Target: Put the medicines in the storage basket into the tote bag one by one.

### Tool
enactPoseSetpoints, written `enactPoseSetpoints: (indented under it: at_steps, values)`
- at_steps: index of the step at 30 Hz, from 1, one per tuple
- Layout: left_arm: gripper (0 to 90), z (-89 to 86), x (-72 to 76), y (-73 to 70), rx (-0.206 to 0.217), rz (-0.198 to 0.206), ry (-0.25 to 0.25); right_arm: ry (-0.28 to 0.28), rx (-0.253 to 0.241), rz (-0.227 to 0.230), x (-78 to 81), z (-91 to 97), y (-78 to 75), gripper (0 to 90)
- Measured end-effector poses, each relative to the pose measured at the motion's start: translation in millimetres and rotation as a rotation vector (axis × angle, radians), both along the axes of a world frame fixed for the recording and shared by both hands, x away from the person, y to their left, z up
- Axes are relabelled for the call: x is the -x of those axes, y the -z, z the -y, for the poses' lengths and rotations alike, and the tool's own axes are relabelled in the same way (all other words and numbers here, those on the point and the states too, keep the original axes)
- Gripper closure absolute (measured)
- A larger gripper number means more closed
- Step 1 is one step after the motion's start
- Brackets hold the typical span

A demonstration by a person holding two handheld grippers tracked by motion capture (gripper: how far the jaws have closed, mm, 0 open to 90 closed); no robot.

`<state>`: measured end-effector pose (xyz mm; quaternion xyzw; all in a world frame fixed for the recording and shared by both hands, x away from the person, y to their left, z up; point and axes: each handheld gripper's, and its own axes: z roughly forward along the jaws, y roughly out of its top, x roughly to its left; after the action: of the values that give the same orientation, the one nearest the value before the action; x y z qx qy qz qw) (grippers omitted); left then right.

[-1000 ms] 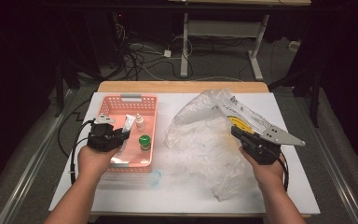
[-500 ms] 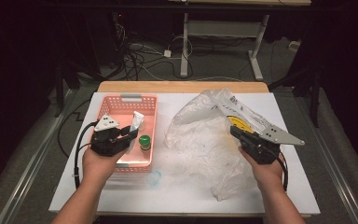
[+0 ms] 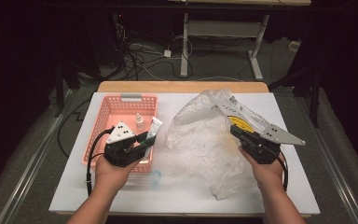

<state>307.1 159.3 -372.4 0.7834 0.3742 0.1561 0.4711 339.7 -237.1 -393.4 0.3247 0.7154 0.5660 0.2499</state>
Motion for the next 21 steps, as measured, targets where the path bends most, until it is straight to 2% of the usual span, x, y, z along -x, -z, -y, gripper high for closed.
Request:
enactPoseSetpoints:
  at_steps: [3,9,17,21]
  values:
    - [68.2,8.9,3.9,0.5,0.011,0.005,0.024,0.002,-0.001,0.0,0.1,0.4,-0.3,90.0]
    - [68.2,33.9,6.1,6.8,0.0,0.006,0.08,0.002,-0.002,-0.001,-0.4,0.3,0.1,90.0]
    - [68.2,74.0,3.8,19.2,-0.006,0.002,0.151,0.003,-0.003,0.0,-0.1,0.3,-0.1,90.0]
    - [68.2,90.3,-1.2,26.5,-0.014,-0.006,0.162,0.004,-0.009,0.002,-0.1,0.1,-0.6,90.0]
